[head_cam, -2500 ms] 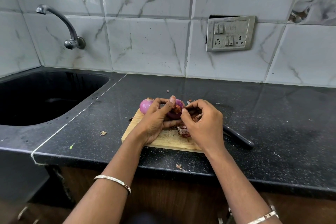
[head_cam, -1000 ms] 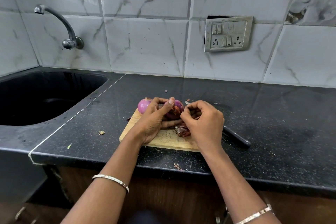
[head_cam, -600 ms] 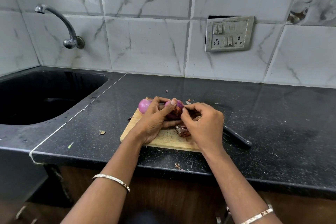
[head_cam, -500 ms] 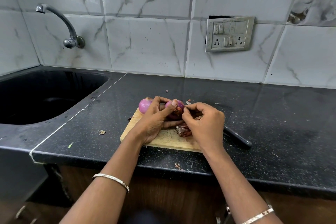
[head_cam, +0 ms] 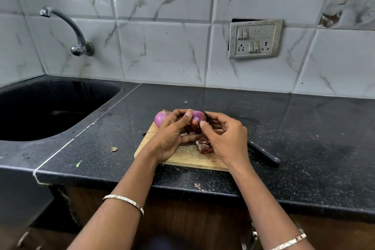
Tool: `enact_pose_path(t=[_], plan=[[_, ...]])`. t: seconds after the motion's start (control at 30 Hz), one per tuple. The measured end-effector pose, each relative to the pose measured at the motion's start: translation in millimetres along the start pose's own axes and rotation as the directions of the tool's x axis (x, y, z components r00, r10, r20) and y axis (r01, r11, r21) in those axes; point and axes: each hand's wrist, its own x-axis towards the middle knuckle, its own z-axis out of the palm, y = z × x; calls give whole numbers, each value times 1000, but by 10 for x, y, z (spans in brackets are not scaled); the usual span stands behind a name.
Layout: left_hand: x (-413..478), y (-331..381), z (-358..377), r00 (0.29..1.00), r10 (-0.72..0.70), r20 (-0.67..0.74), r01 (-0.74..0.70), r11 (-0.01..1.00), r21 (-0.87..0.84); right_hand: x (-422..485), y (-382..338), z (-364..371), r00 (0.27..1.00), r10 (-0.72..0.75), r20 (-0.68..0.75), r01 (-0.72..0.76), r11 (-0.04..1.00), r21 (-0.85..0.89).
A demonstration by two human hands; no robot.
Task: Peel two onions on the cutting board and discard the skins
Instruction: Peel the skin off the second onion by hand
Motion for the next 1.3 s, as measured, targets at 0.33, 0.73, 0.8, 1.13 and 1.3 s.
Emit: enact_pose_path(t=[0.33, 0.73, 0.8, 1.13, 1.3], plan=[[10, 2, -11, 999, -22, 36, 22, 1000, 18, 4, 44, 22, 995, -75, -72, 69, 994, -88], [-9, 11, -21, 999, -17, 50, 16, 999, 29, 13, 75, 10, 993, -108, -44, 105, 993, -57], [-11, 12, -14, 999, -19, 46, 18, 1000, 25, 15, 78, 16, 993, -108, -52, 105, 993, -59], [-13, 18, 6, 999, -31, 12, 31, 1000, 3, 3, 49, 12, 995, -74, -66, 68, 993, -101], [-9, 42, 41, 996, -63, -67, 60, 997, -41, 25, 89, 4, 986, -99, -137, 82, 989, -124]])
